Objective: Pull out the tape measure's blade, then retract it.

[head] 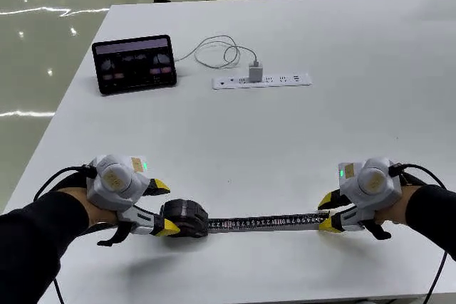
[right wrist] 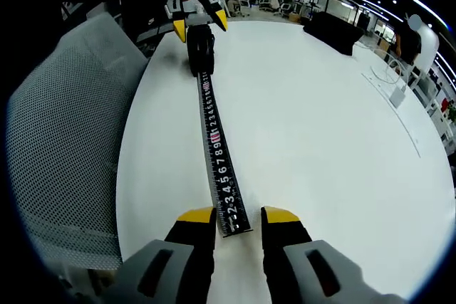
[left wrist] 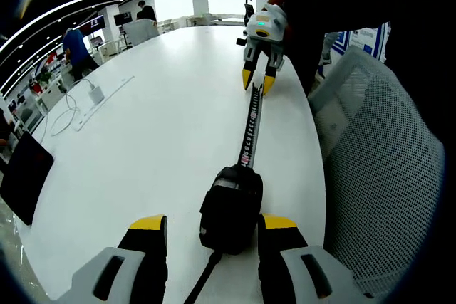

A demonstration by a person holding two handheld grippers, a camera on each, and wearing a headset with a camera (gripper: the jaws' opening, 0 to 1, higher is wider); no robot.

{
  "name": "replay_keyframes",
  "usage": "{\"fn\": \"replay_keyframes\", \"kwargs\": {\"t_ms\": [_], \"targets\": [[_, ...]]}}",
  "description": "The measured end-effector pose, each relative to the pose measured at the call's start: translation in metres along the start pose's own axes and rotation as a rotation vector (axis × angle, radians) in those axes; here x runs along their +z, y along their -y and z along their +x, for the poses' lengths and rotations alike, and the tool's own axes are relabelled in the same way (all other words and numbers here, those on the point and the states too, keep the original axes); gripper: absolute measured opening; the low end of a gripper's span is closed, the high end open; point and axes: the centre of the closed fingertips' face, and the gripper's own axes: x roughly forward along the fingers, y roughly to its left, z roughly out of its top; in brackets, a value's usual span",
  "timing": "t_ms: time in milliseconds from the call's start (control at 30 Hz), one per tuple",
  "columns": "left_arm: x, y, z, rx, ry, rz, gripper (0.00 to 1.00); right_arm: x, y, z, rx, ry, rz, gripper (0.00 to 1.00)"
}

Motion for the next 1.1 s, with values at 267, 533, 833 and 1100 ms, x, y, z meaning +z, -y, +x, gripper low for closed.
{"fn": "replay_keyframes", "kwargs": {"t_ms": [267,533,833,1100], "targets": [[-0.003,-0.017,-0.008,0.084,0.024,-0.119,0.66,-0.011,0.006,-0.007,-0.042,-0.038,0.115,0.31],[0.004,-0.017,-0.016,0.116,0.099,-0.205,0.74,-0.006,0.009,-0.019,-0.090,0.040,0.203,0.36],[-0.001,-0.017,-0.024,0.160,0.158,-0.346,0.99,-0.006,0.007,-0.028,-0.157,0.076,0.256,0.43],[-0.012,-0.021,-0.035,0.228,0.211,-0.406,1.00,-0.008,-0.005,-0.033,-0.169,0.111,0.298,0.50]]}}
